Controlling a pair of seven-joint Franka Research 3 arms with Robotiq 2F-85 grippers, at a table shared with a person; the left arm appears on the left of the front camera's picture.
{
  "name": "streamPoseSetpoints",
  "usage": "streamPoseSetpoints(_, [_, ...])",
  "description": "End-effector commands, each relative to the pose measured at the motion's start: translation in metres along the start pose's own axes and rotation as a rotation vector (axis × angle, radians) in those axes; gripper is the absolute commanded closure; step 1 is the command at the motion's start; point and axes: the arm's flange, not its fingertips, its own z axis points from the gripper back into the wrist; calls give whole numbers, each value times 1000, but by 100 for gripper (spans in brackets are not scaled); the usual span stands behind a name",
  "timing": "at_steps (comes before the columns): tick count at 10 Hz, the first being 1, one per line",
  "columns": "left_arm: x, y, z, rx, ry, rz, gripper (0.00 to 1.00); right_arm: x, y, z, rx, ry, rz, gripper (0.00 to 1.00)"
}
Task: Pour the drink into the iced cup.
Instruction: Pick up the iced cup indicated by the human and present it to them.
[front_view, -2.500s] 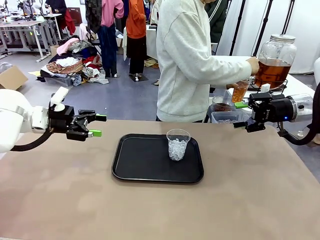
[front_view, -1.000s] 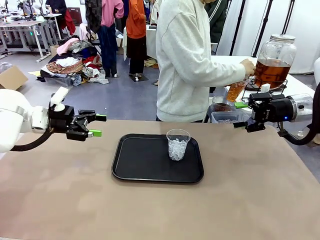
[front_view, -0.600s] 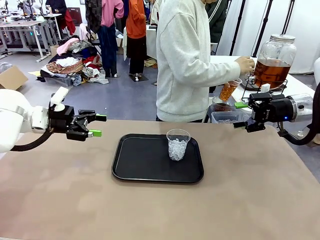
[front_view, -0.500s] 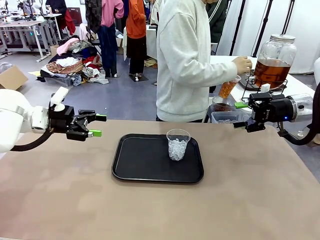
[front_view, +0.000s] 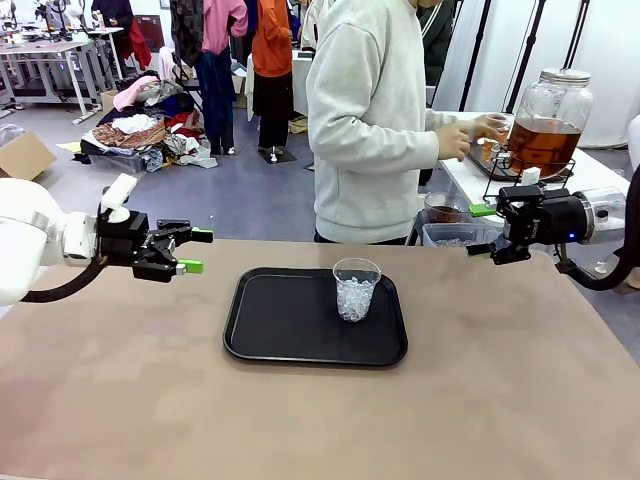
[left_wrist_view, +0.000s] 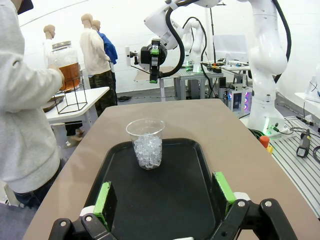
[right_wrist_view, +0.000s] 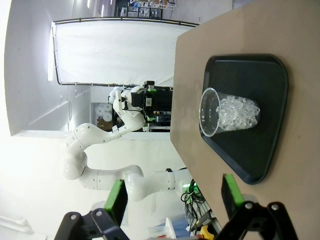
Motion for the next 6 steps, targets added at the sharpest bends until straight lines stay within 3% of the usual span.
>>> streamPoseSetpoints(1, [1,0,-1,-2,0,-6,0,-1,1,0,-1,-4,2,0])
streamPoseSetpoints(6, [1,0,-1,-2,0,-6,0,-1,1,0,-1,-4,2,0])
